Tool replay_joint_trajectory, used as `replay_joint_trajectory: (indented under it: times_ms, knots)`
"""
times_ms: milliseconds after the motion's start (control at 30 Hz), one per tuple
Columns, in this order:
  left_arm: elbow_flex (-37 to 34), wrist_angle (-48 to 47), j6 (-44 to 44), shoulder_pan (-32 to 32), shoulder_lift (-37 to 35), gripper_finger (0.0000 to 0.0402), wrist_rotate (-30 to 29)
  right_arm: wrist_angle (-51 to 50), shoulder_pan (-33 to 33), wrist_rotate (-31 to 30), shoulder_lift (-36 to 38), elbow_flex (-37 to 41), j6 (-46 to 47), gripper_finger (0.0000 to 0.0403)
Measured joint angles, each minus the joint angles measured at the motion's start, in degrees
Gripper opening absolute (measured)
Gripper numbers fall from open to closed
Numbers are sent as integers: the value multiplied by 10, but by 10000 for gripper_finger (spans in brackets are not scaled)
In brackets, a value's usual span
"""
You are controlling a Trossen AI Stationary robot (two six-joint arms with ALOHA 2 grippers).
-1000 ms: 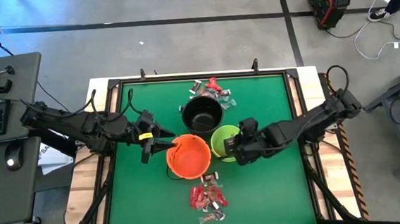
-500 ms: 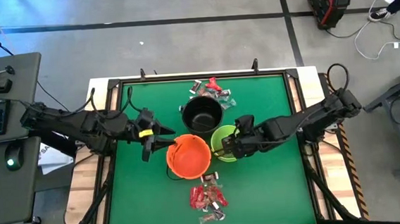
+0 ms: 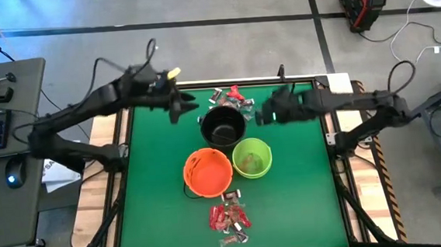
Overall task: Sort candy by brand, put in halloween buckets
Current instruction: Put the blue gummy into the green bucket
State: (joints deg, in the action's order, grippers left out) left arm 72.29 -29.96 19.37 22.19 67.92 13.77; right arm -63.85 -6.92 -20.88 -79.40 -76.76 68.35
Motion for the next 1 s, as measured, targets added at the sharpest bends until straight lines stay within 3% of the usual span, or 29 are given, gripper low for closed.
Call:
replay_joint_trajectory:
  times_ms: [100,267,400,500,667,1000]
  knots:
    - [0,8,-1,58,41,202,47,37,-102,65,-17,0,-131,228]
    - [0,14,-4,125,85,202,51,122,-247,205,-85,0,-315,227]
    - [0,15,24,155,94,202,51,145,-318,343,-155,0,-429,227]
    - [0,16,26,164,93,202,47,142,-344,409,-199,0,-520,227]
    - [0,16,29,173,93,202,46,129,-360,434,-257,0,-591,227]
    - [0,16,19,190,93,202,46,176,-346,424,-335,0,-542,227]
